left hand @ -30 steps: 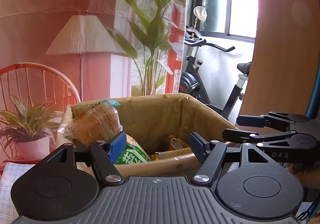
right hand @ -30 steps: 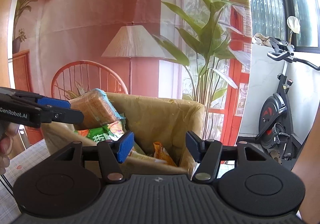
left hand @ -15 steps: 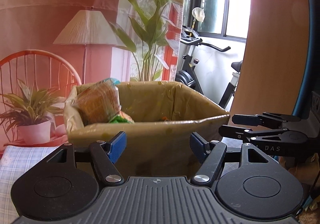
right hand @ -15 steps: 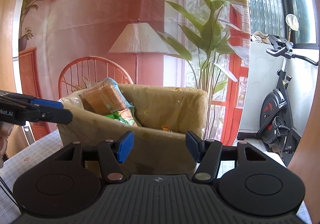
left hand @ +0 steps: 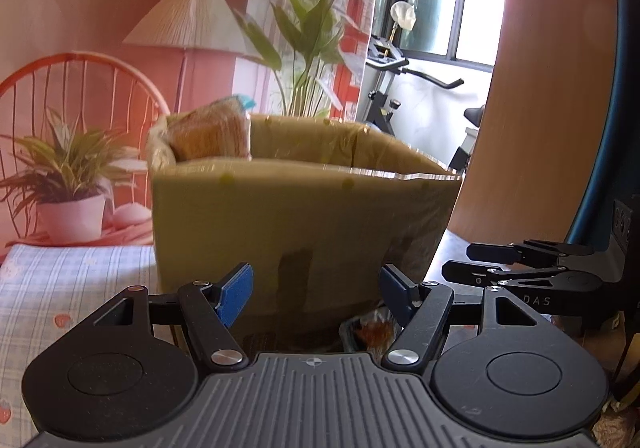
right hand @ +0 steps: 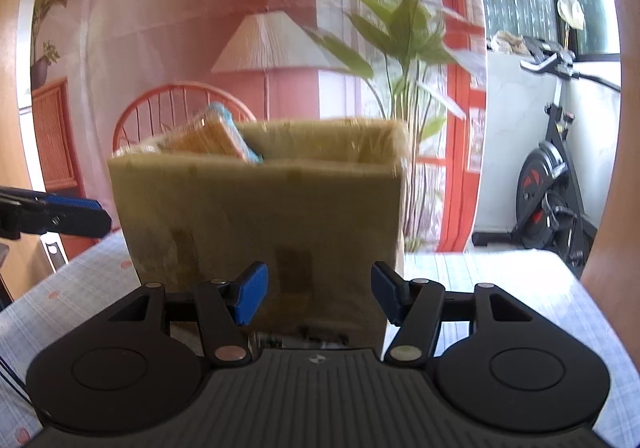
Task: Organize snacks
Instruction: 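Withdraw both tools from the box toward the last snacks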
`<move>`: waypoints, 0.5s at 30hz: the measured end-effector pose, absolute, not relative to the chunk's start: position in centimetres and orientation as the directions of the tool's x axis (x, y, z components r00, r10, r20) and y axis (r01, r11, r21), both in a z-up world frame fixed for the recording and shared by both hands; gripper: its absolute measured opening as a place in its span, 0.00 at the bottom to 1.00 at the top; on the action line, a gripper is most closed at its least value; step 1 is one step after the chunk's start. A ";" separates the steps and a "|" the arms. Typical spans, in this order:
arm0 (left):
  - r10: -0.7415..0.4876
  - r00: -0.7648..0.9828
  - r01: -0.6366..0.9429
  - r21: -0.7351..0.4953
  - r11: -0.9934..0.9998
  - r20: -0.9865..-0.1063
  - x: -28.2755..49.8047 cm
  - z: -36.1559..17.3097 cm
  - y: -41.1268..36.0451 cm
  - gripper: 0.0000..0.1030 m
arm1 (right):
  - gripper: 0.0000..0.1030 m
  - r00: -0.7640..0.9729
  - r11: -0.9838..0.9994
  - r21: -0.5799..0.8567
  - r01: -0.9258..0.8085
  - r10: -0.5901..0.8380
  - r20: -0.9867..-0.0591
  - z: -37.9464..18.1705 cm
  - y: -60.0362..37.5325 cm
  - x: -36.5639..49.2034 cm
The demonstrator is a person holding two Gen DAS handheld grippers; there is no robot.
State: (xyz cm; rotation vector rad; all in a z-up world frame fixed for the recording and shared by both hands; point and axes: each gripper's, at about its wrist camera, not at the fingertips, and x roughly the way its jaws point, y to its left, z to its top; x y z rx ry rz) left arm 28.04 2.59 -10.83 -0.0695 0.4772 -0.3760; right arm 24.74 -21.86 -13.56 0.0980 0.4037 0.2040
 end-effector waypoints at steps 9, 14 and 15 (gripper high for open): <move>-0.344 0.805 0.305 -0.161 0.939 -0.484 27.7 -13.3 3.8 0.70 | 0.59 0.867 0.976 0.157 -0.153 0.209 -0.452 -17.1 -21.5 23.9; -0.333 0.789 0.285 -0.173 0.943 -0.517 27.8 -14.8 4.1 0.70 | 0.59 0.843 0.976 0.168 -0.136 0.203 -0.498 -19.2 -21.4 23.4; -0.331 0.784 0.280 -0.177 0.944 -0.525 27.9 -15.0 4.2 0.70 | 0.59 0.839 0.976 0.169 -0.135 0.203 -0.505 -19.6 -21.3 23.3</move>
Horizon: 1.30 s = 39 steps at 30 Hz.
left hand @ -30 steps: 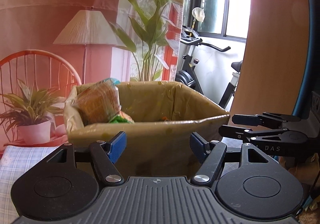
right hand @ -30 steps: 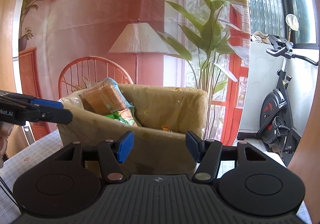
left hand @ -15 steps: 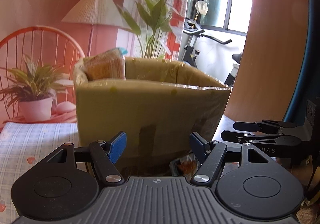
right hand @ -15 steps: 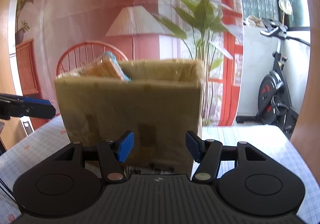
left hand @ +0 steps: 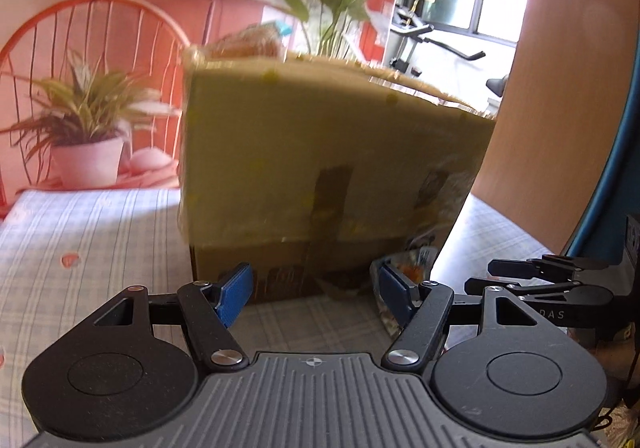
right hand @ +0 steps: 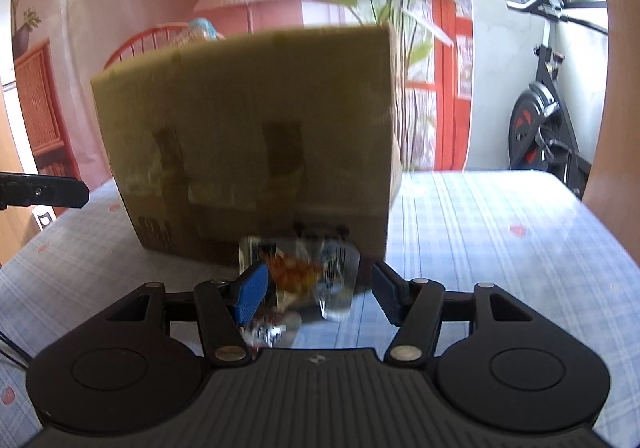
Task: Organize snacks
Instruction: 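Withdraw both tools from the box toward the last snacks, then close the right tool on the silver red-label bag while the left tool grasps the fish-print pouch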
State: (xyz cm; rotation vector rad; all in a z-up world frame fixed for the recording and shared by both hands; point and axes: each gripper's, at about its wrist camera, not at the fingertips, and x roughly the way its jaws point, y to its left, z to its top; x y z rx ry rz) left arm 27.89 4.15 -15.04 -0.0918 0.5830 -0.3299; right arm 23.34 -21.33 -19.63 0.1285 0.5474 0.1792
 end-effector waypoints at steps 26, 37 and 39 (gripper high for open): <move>-0.302 0.758 0.209 -0.223 0.952 -0.578 27.6 -18.0 5.6 0.70 | 0.81 0.714 0.970 0.173 -0.171 0.243 -0.656 -23.6 -14.7 26.9; -0.307 0.749 0.211 -0.227 0.951 -0.587 27.8 -18.2 5.4 0.70 | 0.66 0.711 0.970 0.090 -0.228 0.229 -0.665 -24.0 -13.9 27.0; -0.315 0.744 0.220 -0.229 0.948 -0.590 27.9 -18.3 5.1 0.70 | 0.61 0.714 0.965 0.099 -0.243 0.247 -0.656 -24.1 -14.4 26.6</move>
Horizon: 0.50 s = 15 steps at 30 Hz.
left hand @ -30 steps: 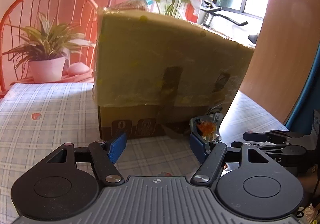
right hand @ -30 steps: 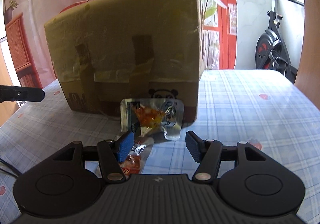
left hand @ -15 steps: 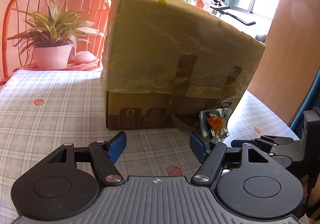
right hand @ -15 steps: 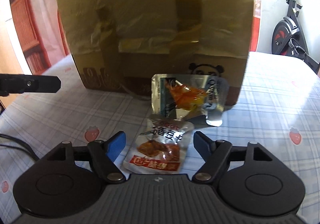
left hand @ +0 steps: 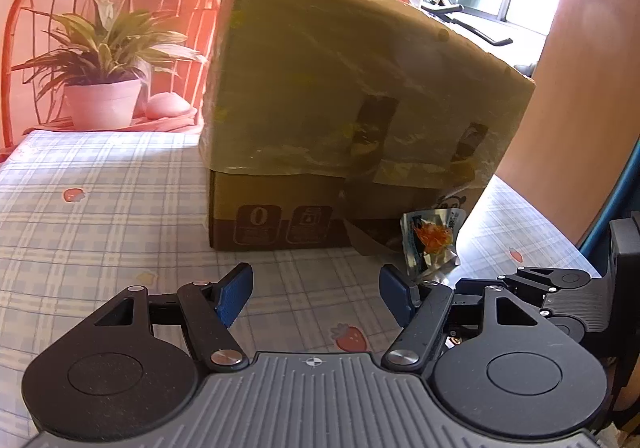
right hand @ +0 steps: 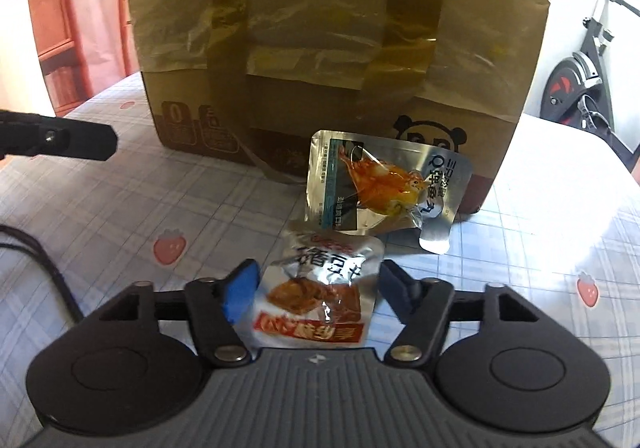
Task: Organize snacks
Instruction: 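Close the right tool on the silver red-label bag while the left tool grasps the fish-print pouch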
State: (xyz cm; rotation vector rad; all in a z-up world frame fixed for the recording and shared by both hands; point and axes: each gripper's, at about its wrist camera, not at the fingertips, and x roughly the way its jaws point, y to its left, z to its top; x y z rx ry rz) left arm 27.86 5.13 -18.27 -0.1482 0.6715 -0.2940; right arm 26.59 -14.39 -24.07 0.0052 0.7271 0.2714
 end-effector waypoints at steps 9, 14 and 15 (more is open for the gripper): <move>-0.404 0.700 0.308 -0.261 0.915 -0.589 28.7 -18.3 2.5 0.70 | 0.59 0.745 0.977 0.096 -0.191 0.208 -0.634 -24.3 -17.8 24.4; -0.448 0.683 0.350 -0.280 0.894 -0.577 29.9 -18.2 -0.1 0.69 | 0.59 0.768 0.978 0.181 -0.105 0.195 -0.609 -24.3 -20.4 23.9; -0.454 0.678 0.355 -0.282 0.891 -0.579 30.2 -18.3 -0.8 0.69 | 0.59 0.771 0.977 0.190 -0.093 0.191 -0.608 -24.3 -20.6 23.9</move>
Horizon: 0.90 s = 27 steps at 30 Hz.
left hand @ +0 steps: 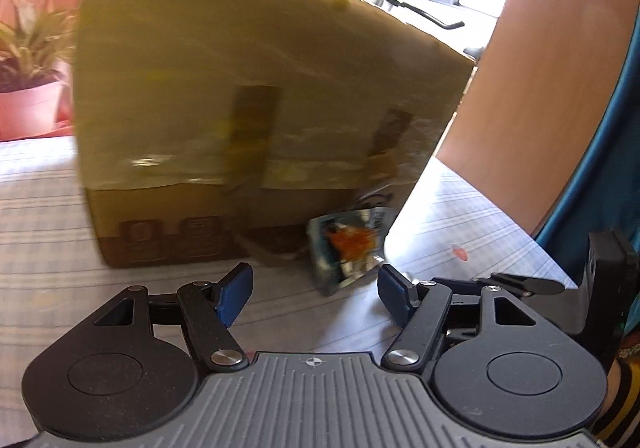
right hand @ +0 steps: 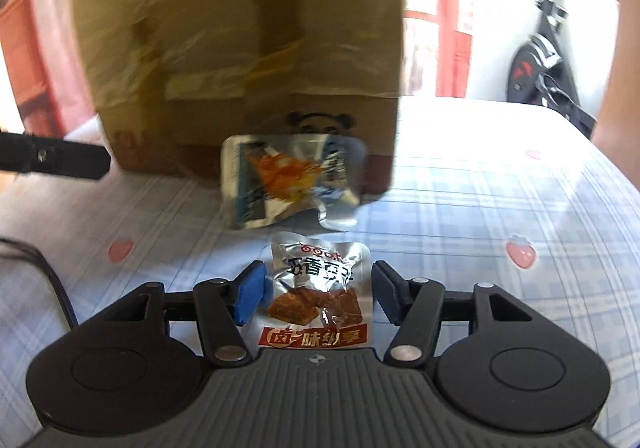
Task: Organize snacks
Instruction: 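Close the right tool on the silver red-label bag while the left tool grasps the fish-print pouch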
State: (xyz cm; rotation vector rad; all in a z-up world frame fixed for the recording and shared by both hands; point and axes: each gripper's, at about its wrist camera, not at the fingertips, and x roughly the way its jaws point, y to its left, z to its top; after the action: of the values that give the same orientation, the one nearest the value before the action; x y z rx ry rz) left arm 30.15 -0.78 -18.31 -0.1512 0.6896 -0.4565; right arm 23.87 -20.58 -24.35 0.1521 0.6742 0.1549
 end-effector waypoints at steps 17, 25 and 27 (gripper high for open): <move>-0.409 0.650 0.369 -0.204 0.907 -0.640 35.8 -21.3 -6.5 0.57 | 0.59 0.782 0.968 0.236 -0.086 0.213 -0.586 -24.4 -21.3 23.5; -0.454 0.635 0.397 -0.240 0.886 -0.625 36.3 -21.5 -7.0 0.45 | 0.59 0.783 0.963 0.257 -0.085 0.224 -0.581 -24.4 -21.6 23.6; -0.471 0.626 0.408 -0.254 0.877 -0.621 36.2 -21.5 -7.0 0.45 | 0.59 0.782 0.962 0.259 -0.085 0.226 -0.580 -24.4 -21.7 23.6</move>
State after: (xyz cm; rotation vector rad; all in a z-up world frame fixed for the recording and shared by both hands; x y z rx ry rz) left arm 36.17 -7.01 -21.48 -0.0910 0.7383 -0.5053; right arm 23.64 -21.66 -24.44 0.2248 0.6521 0.1692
